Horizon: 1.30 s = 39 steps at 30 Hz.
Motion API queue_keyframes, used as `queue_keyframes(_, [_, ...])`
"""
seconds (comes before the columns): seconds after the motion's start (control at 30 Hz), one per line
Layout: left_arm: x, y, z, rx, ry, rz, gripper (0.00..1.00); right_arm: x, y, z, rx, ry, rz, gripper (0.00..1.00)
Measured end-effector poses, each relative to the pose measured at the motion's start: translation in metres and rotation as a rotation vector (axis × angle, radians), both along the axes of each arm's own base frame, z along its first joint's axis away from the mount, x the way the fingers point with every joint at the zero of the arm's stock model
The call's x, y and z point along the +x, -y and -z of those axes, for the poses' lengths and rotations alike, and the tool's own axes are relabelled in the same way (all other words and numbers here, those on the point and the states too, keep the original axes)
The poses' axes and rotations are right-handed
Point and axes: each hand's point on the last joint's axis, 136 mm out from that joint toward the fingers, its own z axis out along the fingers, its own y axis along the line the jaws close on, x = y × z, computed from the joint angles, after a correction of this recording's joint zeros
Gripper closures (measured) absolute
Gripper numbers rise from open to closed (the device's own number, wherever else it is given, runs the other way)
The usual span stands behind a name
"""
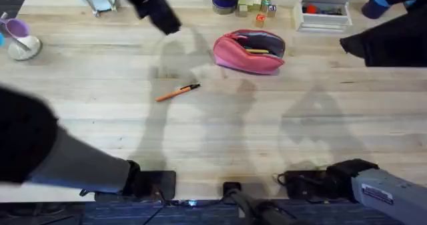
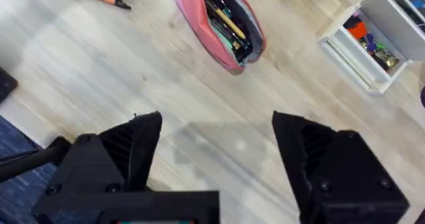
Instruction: Unzip the bag, pick up the pens from the table one at a time and place them inside, then zip the bag closed.
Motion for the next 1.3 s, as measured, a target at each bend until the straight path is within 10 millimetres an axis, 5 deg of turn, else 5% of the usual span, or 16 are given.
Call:
queue_keyframes(0.23, [-0.032,-0.043,0.016,0.013,-0.021,-0.082,0.005,0.000,0.001,0.000,-0.005,0.001,0.004,0.007])
queue_keyframes(0.5, [-0.072,-0.055,0.033,0.065,-0.089,-0.024,0.006,0.000,0.001,0.000,-0.006,0.001,0.004,0.005])
queue_keyframes(0.83, [-0.114,-0.032,0.042,0.032,-0.244,0.082,0.004,0.001,0.002,0.000,-0.022,0.009,-0.013,0.005])
queue_keyframes(1.07, [-0.119,-0.004,0.041,0.036,-0.233,0.189,0.004,0.001,0.002,0.000,-0.029,0.012,-0.019,0.006])
queue_keyframes(1.3, [-0.114,0.000,0.041,0.032,-0.206,0.205,0.005,0.001,0.002,0.000,-0.031,0.013,-0.022,0.005])
